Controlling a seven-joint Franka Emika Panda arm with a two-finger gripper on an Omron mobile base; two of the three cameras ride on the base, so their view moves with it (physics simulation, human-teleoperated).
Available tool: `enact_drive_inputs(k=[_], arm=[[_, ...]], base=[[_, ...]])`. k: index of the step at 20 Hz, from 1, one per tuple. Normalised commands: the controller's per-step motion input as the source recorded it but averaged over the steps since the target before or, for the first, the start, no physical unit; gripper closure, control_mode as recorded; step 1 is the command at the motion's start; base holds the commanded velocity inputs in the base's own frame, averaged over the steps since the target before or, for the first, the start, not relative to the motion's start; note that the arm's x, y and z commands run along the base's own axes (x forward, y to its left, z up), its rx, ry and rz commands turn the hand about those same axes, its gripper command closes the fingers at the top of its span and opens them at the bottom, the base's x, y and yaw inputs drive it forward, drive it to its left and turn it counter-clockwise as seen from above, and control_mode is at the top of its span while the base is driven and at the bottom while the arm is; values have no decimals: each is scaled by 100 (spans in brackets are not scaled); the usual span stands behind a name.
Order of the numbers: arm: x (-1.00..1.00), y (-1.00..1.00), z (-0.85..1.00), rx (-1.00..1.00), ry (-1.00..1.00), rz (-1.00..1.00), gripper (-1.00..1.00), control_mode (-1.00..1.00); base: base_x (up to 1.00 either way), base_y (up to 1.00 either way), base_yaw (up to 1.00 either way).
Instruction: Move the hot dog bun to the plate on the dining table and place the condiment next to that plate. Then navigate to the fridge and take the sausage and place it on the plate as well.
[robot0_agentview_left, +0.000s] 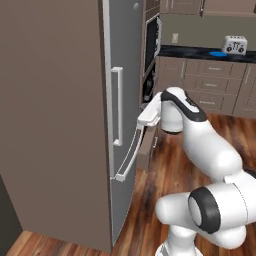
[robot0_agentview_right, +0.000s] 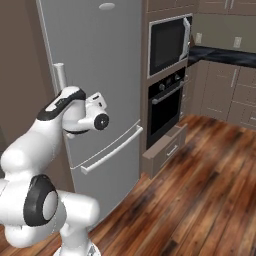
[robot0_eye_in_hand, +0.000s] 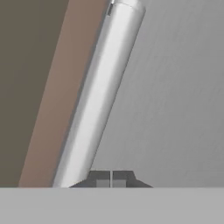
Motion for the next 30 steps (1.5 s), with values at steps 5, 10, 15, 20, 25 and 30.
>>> enact_drive_inputs(k=[5,10,15,20,25,30], arm=[[-24,-5,17,2,-6,-3,-100,-100],[-43,11,50,-1,-6,0,-100,-100],[-37,47,63,-11,-7,0,-100,-100],[-25,63,63,-24,-8,-3,-100,-100],[-20,50,26,-39,-1,-14,-100,-100],[-2,31,0,-54,9,-28,-100,-100]], base=[[0,0,0],[0,0,0],[0,0,0],[0,0,0],[0,0,0],[0,0,0]])
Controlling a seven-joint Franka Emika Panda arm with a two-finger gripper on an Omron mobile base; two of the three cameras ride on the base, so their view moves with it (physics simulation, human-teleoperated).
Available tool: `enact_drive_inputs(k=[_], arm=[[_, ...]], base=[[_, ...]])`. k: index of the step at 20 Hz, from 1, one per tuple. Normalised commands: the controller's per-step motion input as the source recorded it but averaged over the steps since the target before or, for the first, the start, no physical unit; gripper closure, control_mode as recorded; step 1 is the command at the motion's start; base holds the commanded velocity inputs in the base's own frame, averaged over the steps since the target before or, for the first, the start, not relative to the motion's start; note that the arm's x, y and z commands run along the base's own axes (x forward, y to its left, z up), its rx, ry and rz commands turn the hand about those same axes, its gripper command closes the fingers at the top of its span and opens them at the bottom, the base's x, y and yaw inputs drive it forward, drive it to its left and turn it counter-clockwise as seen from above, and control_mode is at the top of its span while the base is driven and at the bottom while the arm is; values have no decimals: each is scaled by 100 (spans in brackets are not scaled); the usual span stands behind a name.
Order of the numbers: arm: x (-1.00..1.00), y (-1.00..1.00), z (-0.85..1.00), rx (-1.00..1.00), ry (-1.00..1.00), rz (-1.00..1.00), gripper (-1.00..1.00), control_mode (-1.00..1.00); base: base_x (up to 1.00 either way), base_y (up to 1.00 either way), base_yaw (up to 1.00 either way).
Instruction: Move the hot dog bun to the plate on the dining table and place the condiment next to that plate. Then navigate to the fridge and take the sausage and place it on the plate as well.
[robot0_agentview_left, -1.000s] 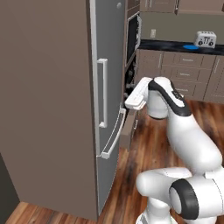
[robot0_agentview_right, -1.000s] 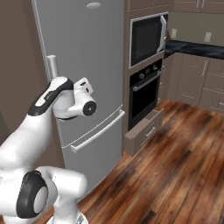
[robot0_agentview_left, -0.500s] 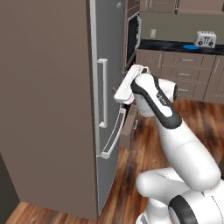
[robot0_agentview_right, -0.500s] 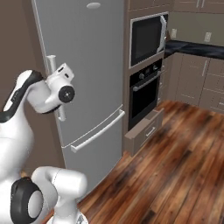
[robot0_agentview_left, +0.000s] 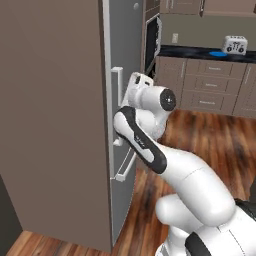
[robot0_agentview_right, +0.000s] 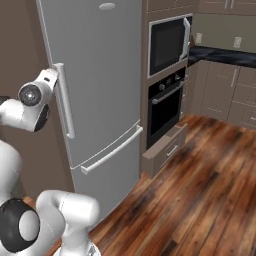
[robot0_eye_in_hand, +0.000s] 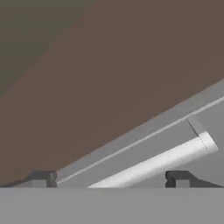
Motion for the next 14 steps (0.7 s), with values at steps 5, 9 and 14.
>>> enact_drive_inputs(k=[5,9,14], arm=[[9,28,-3,-54,14,-27,-100,-100],[8,21,1,-42,4,-15,-100,-100],[0,2,1,-16,0,-7,-100,-100]], base=[[0,0,0],[0,0,0],[0,0,0]])
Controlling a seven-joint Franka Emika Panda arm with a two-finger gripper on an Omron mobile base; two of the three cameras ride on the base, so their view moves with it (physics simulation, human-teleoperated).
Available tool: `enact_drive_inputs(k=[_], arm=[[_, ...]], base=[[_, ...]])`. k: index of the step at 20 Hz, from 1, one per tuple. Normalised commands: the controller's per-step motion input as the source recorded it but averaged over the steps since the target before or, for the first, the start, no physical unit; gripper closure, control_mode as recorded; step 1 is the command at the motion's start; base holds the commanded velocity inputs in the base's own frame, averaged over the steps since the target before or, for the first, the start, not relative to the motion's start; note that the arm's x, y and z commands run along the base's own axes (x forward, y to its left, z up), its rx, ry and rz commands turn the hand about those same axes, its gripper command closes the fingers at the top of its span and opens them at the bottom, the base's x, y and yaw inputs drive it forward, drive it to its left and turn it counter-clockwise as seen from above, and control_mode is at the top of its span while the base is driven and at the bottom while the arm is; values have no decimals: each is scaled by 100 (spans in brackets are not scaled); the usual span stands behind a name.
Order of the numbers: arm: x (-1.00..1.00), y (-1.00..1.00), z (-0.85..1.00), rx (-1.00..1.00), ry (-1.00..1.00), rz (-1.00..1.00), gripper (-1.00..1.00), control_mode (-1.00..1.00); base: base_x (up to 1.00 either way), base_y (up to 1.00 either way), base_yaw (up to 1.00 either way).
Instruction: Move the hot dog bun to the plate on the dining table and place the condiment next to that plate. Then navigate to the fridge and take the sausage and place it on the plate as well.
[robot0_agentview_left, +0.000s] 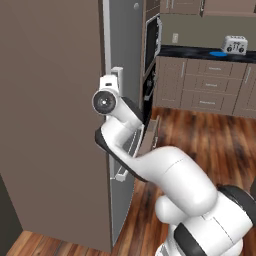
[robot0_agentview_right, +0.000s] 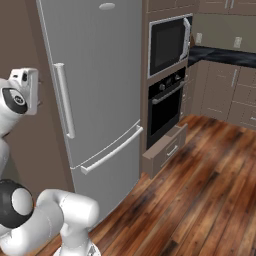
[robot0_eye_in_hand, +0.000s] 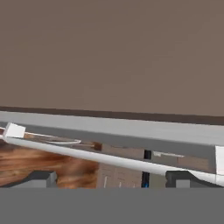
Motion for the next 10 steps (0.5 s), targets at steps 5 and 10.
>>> enact_drive_inputs(k=[5,10], arm=[[4,0,-27,-7,0,0,-100,-100],[24,0,-11,-1,0,0,-100,-100]], base=[[0,0,0],[0,0,0]])
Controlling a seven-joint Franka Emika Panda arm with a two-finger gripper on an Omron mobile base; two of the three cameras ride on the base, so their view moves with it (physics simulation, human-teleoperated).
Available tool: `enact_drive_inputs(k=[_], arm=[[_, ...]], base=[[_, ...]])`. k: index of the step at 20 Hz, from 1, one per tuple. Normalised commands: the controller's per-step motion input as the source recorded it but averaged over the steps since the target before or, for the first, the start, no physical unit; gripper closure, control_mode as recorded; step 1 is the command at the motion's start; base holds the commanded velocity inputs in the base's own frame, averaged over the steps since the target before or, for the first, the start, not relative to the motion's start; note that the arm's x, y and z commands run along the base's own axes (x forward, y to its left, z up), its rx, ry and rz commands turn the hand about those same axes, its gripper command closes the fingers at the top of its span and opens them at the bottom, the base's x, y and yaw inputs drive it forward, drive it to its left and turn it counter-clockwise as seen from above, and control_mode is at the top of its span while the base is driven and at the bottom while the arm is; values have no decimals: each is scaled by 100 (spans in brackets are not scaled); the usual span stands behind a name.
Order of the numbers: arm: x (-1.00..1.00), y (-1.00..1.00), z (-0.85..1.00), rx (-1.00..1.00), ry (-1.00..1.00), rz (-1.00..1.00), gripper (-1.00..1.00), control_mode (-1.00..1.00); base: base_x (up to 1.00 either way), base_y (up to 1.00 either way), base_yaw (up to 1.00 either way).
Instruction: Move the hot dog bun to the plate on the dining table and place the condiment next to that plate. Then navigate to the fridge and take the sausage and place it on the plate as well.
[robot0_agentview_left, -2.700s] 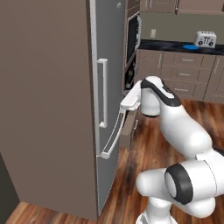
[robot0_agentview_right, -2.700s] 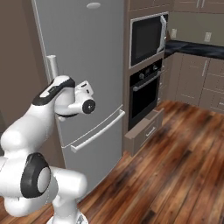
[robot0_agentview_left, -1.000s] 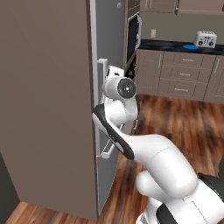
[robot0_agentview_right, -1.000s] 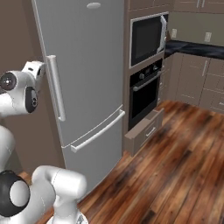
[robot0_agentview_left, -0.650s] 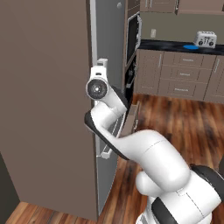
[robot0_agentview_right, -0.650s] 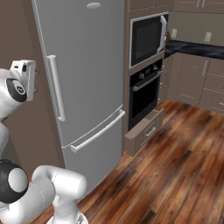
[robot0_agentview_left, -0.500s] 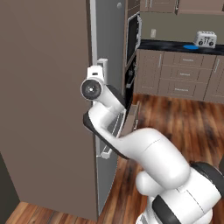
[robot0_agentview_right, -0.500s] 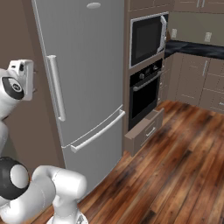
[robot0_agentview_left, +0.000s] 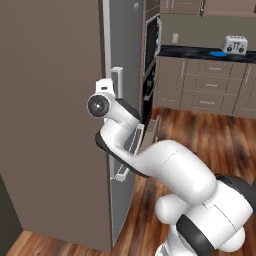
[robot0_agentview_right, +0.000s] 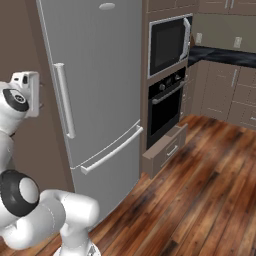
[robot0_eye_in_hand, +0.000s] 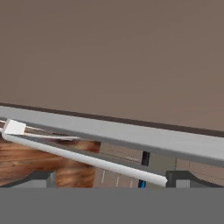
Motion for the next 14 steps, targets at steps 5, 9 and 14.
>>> enact_drive_inputs(k=[5,9,14], arm=[[21,0,-5,0,0,0,-100,-100],[29,0,-2,0,0,0,-100,-100],[30,0,-4,0,0,0,-100,-100]], base=[[0,0,0],[0,0,0],[0,0,0]])
